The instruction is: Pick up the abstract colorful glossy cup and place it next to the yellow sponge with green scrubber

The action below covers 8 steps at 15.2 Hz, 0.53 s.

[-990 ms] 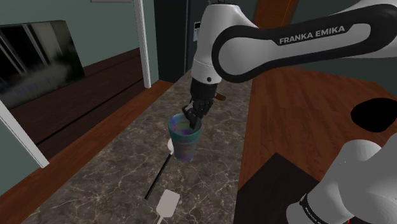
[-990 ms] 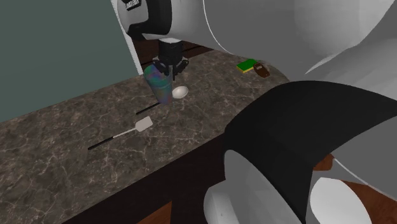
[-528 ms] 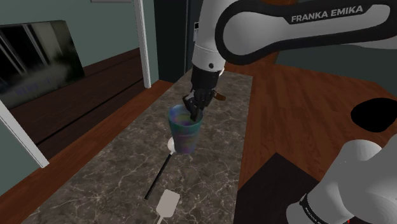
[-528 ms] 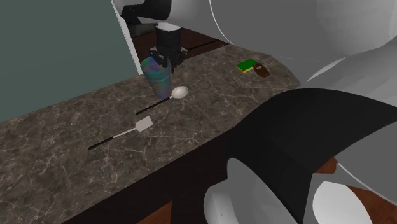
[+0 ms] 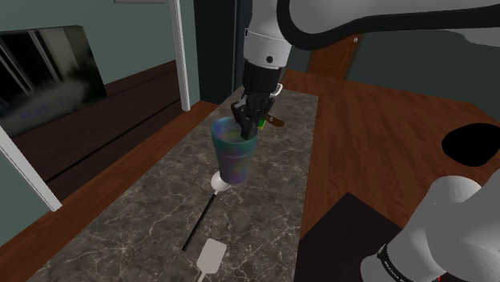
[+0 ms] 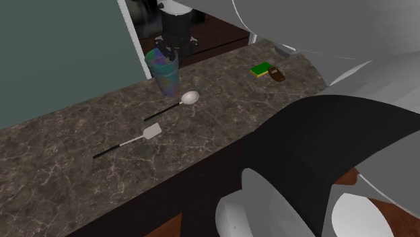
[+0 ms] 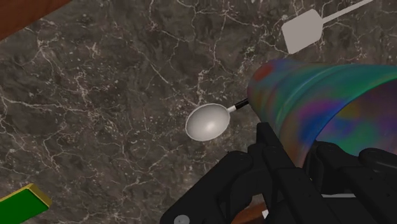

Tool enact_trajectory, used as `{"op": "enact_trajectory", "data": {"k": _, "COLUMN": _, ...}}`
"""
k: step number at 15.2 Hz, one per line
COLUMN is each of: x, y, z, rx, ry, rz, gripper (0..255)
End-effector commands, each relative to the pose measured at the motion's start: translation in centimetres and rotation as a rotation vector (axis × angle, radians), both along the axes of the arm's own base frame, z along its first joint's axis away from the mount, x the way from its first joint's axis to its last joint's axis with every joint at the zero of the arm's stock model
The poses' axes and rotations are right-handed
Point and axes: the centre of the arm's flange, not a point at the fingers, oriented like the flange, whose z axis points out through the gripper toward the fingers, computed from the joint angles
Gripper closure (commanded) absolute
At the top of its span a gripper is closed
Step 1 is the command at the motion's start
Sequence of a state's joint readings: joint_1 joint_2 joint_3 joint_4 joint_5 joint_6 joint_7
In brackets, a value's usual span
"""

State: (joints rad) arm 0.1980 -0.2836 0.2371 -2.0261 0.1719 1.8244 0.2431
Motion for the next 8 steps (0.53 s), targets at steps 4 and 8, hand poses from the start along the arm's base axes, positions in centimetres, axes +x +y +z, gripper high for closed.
{"op": "enact_trajectory", "data": {"k": 4, "x": 1.0, "y": -0.9, "z": 2.0, "rx": 0.000, "ry": 0.000, "rz": 0.000, "gripper": 255}}
{"op": "enact_trajectory", "data": {"k": 8, "x": 4.6, "y": -4.7, "z": 2.0, "rx": 0.000, "ry": 0.000, "rz": 0.000, "gripper": 255}}
